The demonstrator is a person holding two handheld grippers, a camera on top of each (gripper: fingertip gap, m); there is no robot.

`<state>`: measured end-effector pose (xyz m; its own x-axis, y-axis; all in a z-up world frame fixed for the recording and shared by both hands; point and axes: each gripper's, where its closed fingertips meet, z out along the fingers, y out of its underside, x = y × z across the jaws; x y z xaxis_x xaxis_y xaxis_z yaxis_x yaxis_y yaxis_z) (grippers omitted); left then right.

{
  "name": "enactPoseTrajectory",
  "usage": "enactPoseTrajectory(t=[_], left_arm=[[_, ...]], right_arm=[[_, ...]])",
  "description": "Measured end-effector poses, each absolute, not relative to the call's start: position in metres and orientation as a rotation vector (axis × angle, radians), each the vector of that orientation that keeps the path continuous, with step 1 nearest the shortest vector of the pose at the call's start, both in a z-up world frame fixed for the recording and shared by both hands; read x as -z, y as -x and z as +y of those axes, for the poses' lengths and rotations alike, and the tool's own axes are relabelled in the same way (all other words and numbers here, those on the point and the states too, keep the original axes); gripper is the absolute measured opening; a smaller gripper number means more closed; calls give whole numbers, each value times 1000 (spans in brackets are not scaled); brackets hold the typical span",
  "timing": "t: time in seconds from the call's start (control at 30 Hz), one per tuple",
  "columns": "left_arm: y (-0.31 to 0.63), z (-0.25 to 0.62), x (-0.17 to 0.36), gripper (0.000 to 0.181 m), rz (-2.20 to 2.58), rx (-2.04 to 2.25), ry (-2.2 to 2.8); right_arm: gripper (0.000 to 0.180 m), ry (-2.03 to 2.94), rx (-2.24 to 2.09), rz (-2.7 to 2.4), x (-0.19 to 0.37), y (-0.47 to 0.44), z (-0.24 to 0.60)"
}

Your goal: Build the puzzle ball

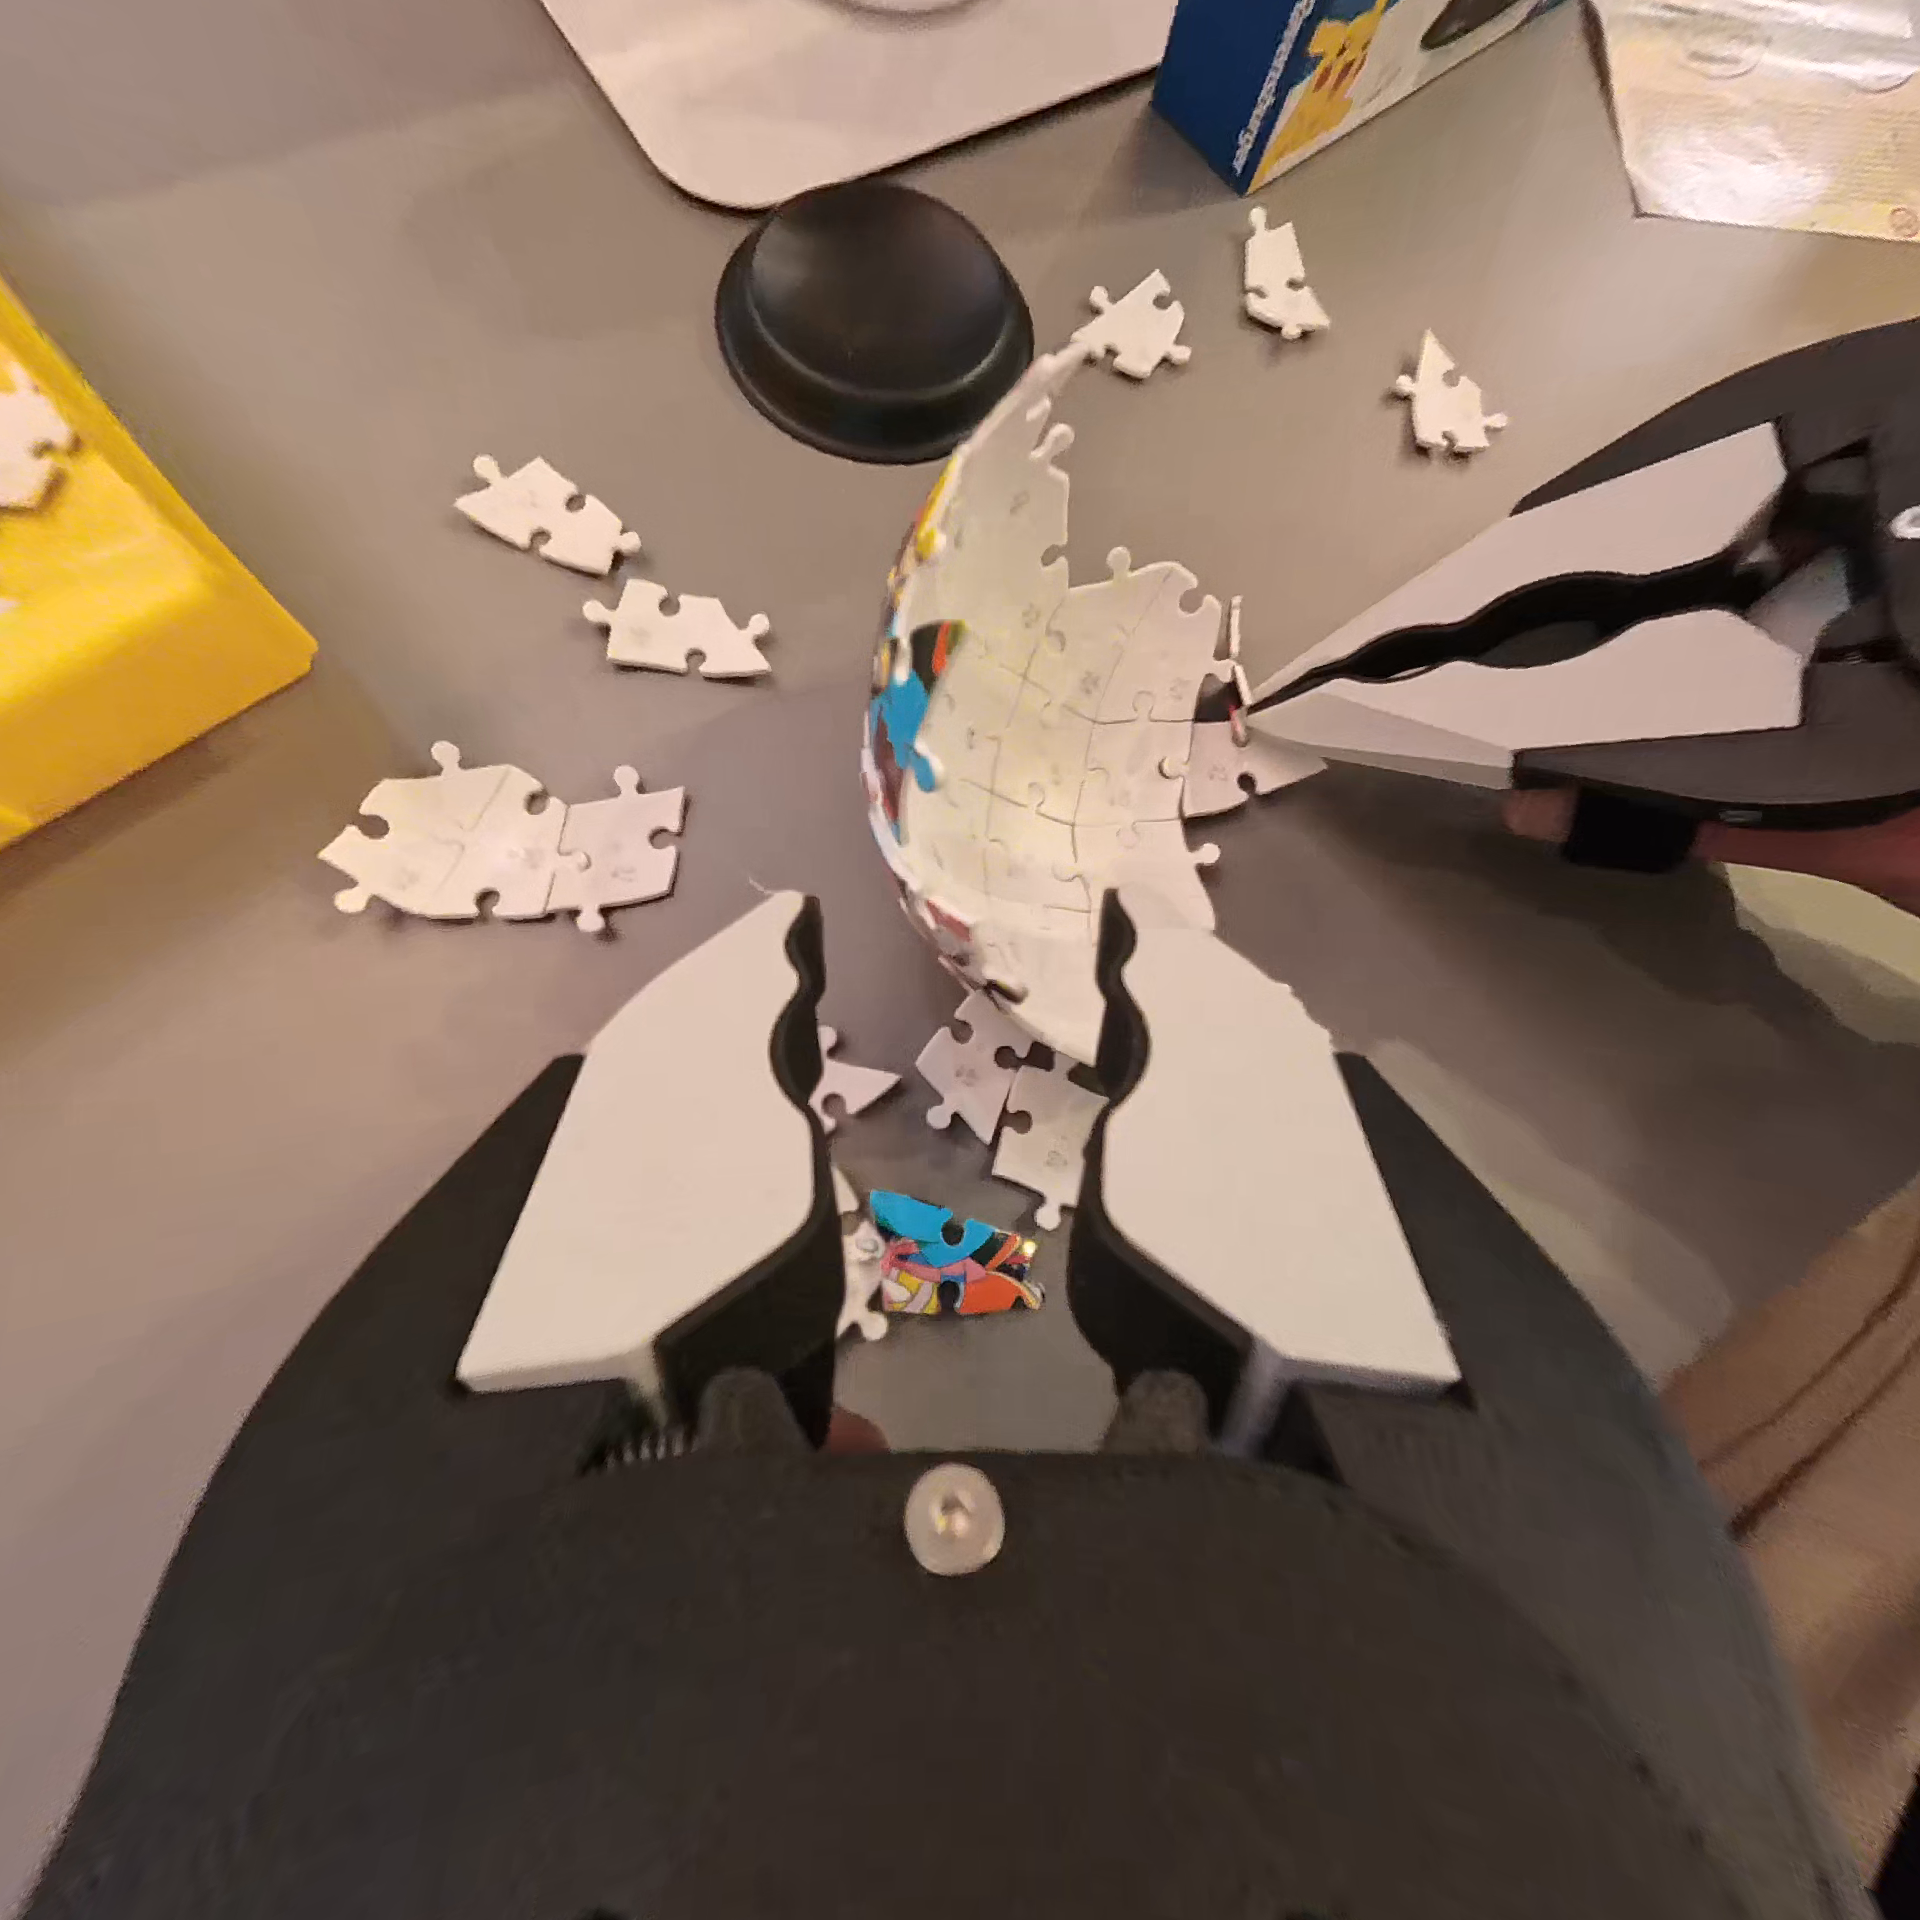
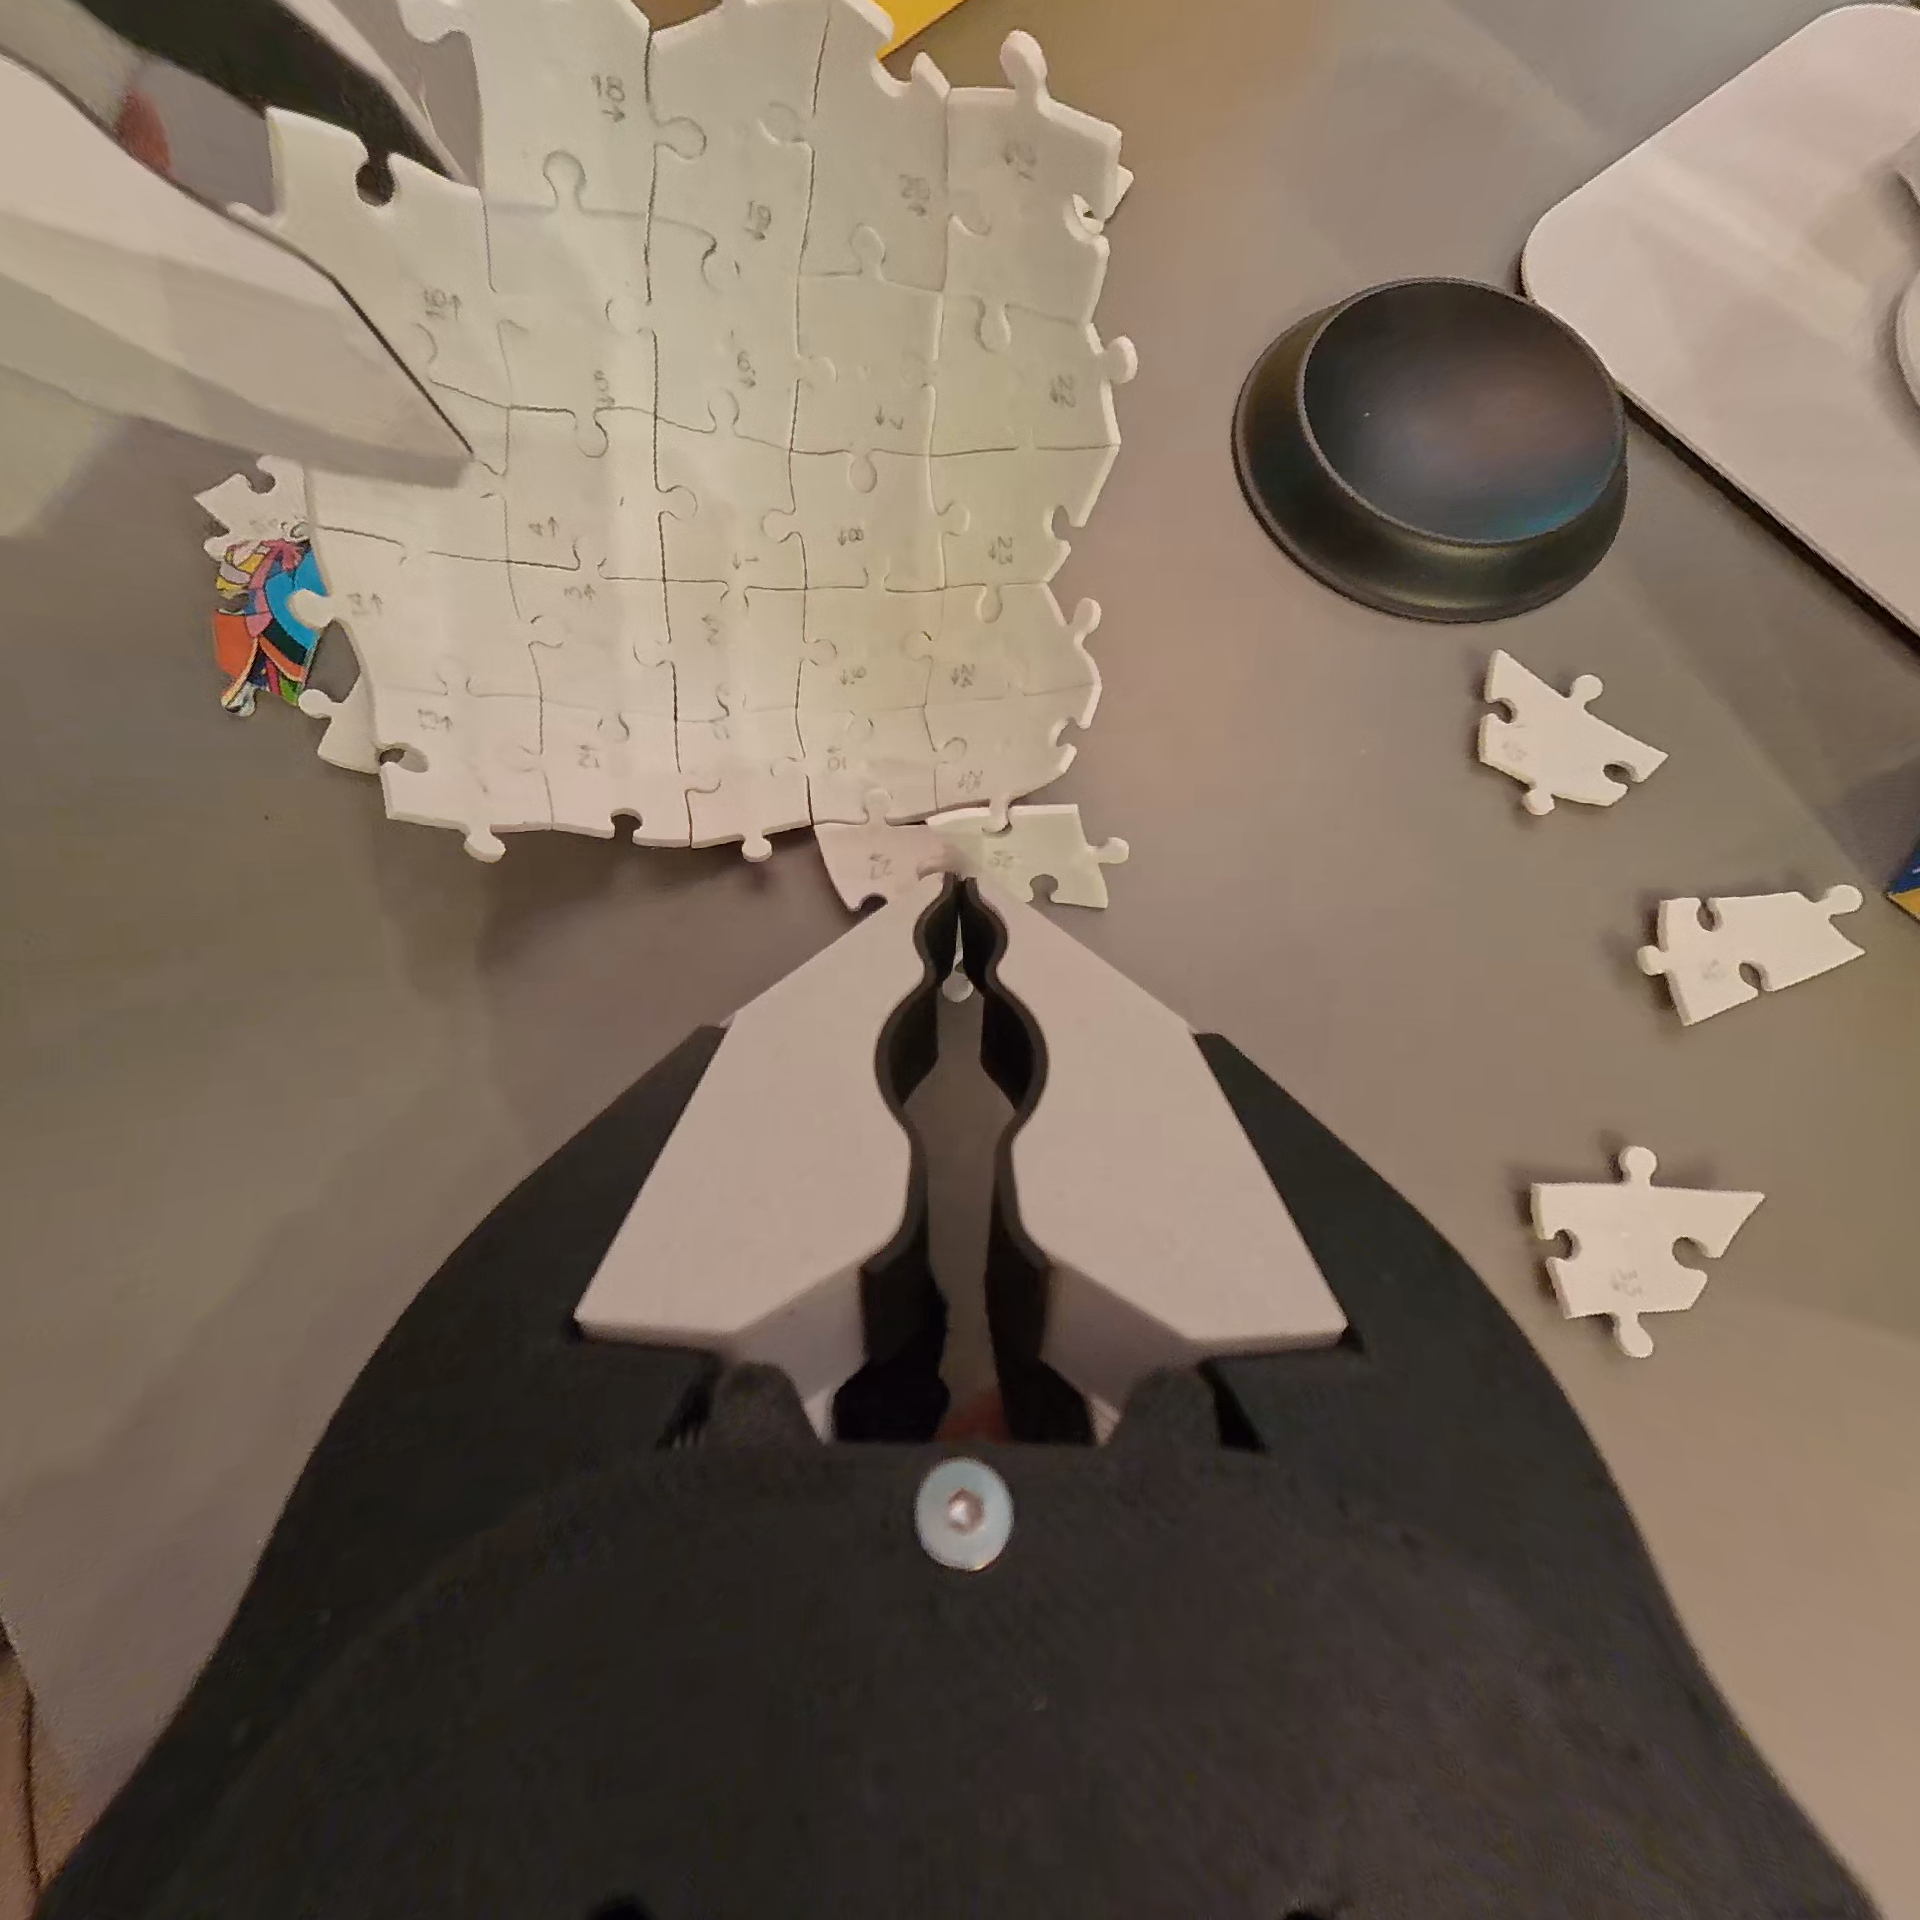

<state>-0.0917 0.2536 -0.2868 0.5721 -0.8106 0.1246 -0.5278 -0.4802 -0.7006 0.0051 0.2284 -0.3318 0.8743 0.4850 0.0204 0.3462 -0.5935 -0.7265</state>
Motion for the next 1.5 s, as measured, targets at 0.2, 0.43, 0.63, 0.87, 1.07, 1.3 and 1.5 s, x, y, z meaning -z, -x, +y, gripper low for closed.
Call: enactPoseTrajectory(t=[0.2,0.43,0.63,0.87,1.07,1.3,1.5], left_arm=[[83,252,303,37,1018,491,2233],[86,267,301,12,946,353,2194],[87,274,298,7,960,231,2134],[81,277,290,5,1017,120,2062],[74,276,285,5,1058,52,2002],[68,275,277,5,1089,5,1952],[66,274,274,5,1104,-29,1919]], right_arm=[[0,2262,-231,-591,332,-5,229],[0,2254,-235,-591,330,-4,228],[0,2246,-246,-604,327,-2,225],[0,2228,-251,-618,323,2,225],[0,2232,-234,-643,327,0,227],[0,2237,-237,-654,327,-3,227],[0,2226,-262,-690,321,-1,224]])
